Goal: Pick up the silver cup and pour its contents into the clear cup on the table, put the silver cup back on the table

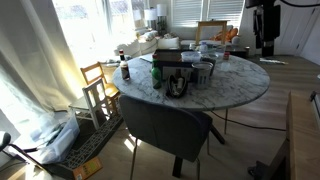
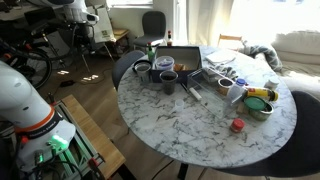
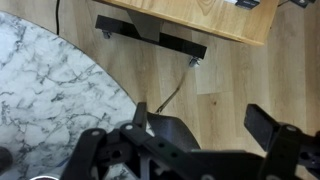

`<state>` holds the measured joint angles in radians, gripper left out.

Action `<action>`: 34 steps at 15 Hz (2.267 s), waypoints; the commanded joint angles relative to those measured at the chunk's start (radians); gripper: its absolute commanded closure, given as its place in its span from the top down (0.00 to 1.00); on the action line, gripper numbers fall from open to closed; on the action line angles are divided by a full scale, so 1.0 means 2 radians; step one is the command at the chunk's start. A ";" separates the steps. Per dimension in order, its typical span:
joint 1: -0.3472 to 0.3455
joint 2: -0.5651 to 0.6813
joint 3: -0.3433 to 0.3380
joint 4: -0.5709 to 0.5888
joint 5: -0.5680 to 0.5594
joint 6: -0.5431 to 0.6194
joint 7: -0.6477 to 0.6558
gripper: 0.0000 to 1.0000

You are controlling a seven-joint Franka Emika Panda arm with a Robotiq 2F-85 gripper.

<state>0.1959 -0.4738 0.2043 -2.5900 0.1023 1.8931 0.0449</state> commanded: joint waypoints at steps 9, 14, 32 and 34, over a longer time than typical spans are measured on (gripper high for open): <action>-0.024 0.056 -0.017 0.035 -0.032 0.063 -0.005 1.00; -0.052 0.117 -0.036 0.056 -0.068 0.142 -0.008 1.00; -0.070 0.288 -0.070 0.124 -0.162 0.288 0.046 1.00; -0.069 0.299 -0.072 0.131 -0.161 0.292 0.043 0.99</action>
<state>0.0496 0.0754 0.0753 -2.3551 -0.1897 2.4486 0.1084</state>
